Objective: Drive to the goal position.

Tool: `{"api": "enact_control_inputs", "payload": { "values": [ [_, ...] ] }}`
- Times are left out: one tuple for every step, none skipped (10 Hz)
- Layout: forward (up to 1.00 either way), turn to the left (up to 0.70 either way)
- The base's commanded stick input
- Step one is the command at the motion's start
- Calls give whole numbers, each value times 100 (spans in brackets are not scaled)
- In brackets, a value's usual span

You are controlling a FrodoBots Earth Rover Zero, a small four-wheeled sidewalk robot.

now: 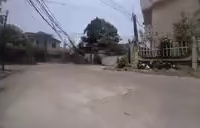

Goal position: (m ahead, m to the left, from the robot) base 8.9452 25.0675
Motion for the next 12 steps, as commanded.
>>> {"api": "enact_control_inputs", "payload": {
  "values": [
    [100, 7],
    [100, 0],
    [100, 0],
    [100, 0],
    [100, 0],
    [100, 0],
    [100, 3],
    [100, 21],
    [100, 38],
    [100, 39],
    [100, 25],
    [100, 3]
  ]
}}
